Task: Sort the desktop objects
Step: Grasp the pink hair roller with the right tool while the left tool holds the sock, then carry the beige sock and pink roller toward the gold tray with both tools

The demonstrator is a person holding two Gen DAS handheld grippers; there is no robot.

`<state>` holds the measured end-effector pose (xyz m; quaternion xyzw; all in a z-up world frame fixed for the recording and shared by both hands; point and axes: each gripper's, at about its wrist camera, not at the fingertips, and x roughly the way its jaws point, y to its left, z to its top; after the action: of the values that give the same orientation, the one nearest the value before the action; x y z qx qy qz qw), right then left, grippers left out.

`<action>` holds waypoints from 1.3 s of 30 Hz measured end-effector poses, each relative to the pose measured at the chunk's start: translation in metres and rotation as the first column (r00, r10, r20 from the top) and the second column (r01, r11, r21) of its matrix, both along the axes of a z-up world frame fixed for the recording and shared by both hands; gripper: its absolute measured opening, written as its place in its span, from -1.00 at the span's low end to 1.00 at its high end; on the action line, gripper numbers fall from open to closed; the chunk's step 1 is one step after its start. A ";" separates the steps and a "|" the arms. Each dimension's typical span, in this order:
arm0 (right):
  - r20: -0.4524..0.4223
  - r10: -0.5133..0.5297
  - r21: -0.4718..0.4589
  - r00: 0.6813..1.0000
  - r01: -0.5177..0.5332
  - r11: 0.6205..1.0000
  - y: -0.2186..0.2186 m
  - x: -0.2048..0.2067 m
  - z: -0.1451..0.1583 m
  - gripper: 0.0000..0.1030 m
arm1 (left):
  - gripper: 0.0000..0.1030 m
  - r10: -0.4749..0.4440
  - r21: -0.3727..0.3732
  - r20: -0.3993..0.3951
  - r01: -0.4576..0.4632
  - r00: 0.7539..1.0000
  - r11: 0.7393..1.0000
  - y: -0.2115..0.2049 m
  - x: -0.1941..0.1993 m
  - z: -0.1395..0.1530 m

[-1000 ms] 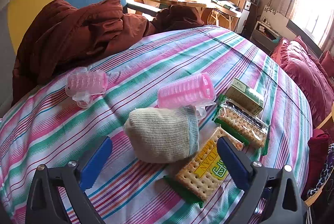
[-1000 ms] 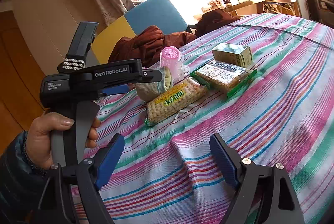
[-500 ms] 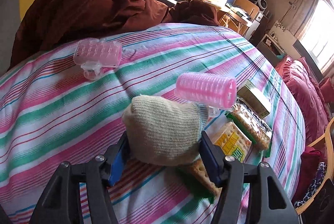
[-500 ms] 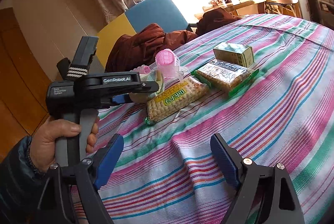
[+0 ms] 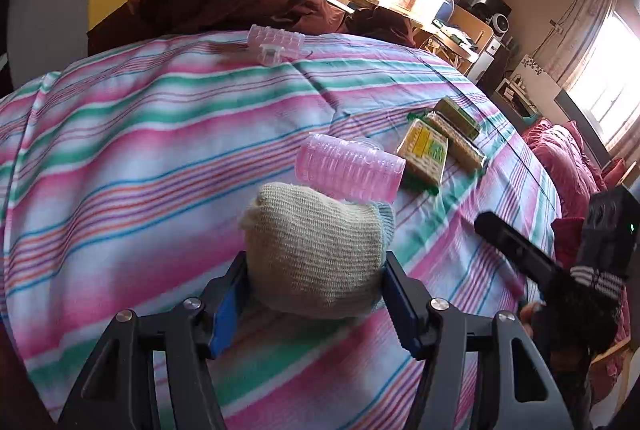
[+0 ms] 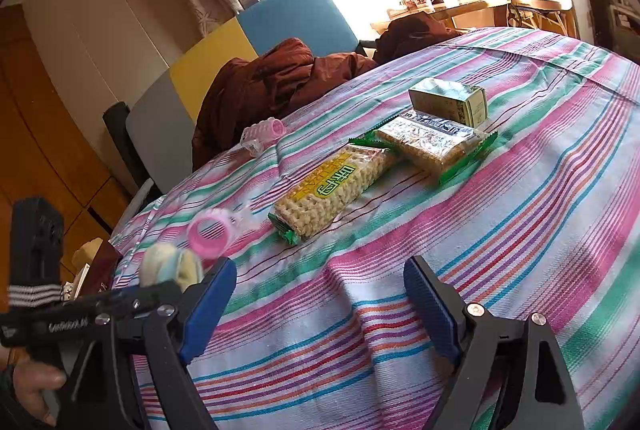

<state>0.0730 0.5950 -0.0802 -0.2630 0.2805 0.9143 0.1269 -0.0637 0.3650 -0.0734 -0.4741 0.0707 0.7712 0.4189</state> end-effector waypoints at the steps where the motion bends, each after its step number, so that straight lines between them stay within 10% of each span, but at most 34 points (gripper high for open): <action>1: 0.008 -0.001 0.005 1.000 0.001 1.000 -0.001 -0.001 0.001 0.69 | 0.25 0.005 0.007 -0.004 -0.005 1.000 1.000 -0.010 0.005 0.000; 8: 0.000 0.121 -0.054 0.993 -0.121 0.991 -0.024 -0.007 0.012 0.61 | 0.25 0.000 0.009 -0.026 0.001 1.000 1.000 -0.059 0.038 0.005; 18: -0.073 0.477 -0.313 0.876 -0.474 0.823 -0.104 -0.051 0.007 0.62 | 0.25 -0.003 0.043 -0.052 0.005 0.999 0.999 -0.099 0.061 0.005; 31: 0.074 0.453 -0.114 0.889 -0.444 0.889 -0.137 -0.045 0.011 -0.03 | 0.25 0.012 0.094 -0.075 -0.005 0.997 0.996 -0.117 0.066 0.002; 39: 0.100 0.418 -0.014 0.903 -0.419 0.908 -0.135 -0.035 0.020 -0.03 | 0.25 0.022 0.109 -0.085 -0.013 0.996 0.994 -0.127 0.073 0.003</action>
<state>0.0380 0.4600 -0.0601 -0.3623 0.2073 0.9069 -0.0571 0.0089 0.2377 -0.0706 -0.4177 0.0426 0.7973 0.4337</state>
